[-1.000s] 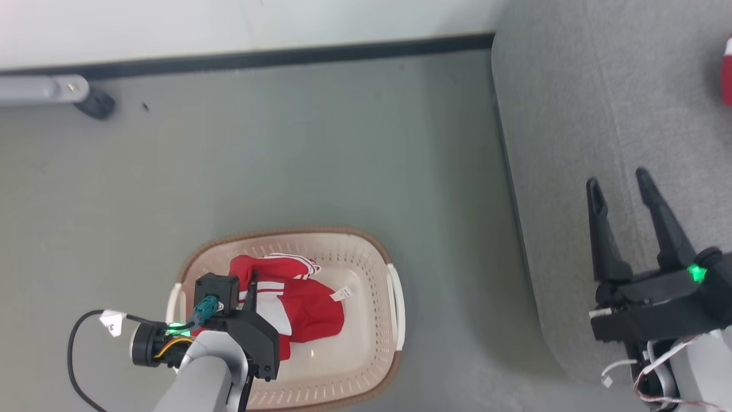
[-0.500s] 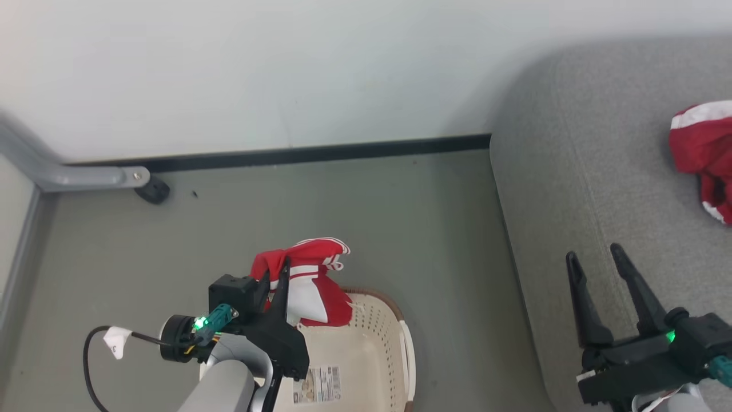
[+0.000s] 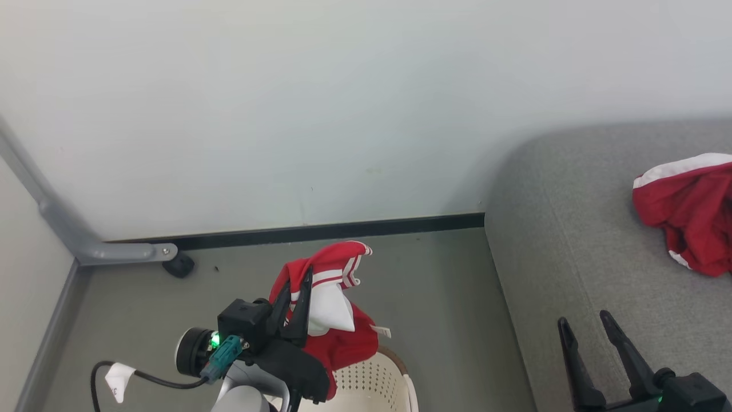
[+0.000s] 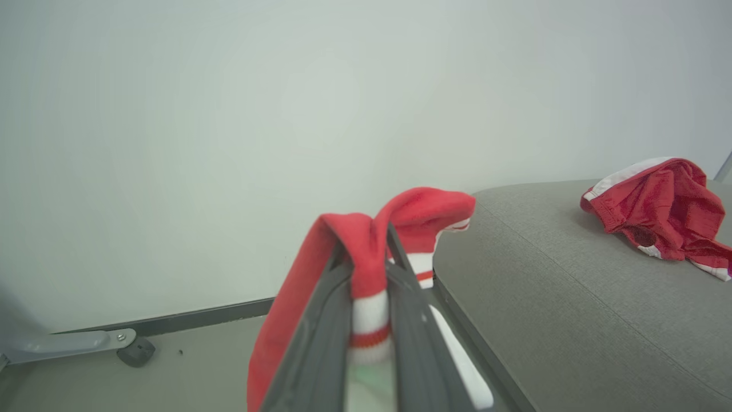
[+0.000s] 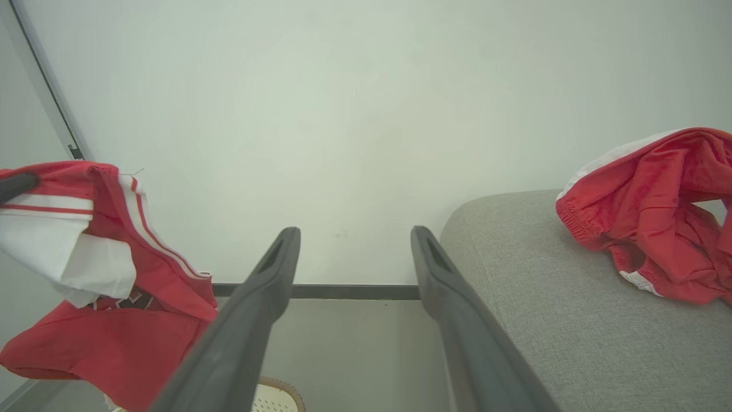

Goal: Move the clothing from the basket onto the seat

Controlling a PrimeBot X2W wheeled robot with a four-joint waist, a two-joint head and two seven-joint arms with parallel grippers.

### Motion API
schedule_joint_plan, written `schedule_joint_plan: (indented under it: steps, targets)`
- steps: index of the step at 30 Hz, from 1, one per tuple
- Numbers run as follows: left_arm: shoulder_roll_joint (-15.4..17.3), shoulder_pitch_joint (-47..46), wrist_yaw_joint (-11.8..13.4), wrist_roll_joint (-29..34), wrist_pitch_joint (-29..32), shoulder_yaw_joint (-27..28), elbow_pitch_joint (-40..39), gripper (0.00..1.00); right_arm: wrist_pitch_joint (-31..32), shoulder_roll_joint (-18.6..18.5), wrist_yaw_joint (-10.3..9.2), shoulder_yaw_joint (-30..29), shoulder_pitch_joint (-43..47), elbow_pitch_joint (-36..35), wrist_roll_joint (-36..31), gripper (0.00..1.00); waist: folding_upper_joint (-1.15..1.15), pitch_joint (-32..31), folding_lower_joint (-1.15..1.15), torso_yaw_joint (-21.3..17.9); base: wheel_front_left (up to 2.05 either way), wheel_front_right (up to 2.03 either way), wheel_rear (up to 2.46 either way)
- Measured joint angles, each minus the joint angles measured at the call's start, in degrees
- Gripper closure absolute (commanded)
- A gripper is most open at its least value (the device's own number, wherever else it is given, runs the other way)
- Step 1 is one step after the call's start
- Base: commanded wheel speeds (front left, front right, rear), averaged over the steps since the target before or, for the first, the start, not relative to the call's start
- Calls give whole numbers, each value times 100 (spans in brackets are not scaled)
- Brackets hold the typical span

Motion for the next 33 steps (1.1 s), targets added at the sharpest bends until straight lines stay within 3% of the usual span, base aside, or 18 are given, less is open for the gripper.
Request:
schedule_joint_plan:
  steps: [7,20,33]
  targets:
    - [23,140,-27,114,-1,-152,-644,100,2,22,-47,25,209,-169,52,0,0,-296,0,-28,0,0,0]
    - [29,168,-521,104,87,-753,-1150,100,63,25,-53,58,337,-319,83,0,1,-358,1,-98,0,0,0]
    - [42,186,-522,-57,368,-1126,-1335,100,129,4,-94,74,336,-404,83,0,1,-339,1,-115,0,0,0]
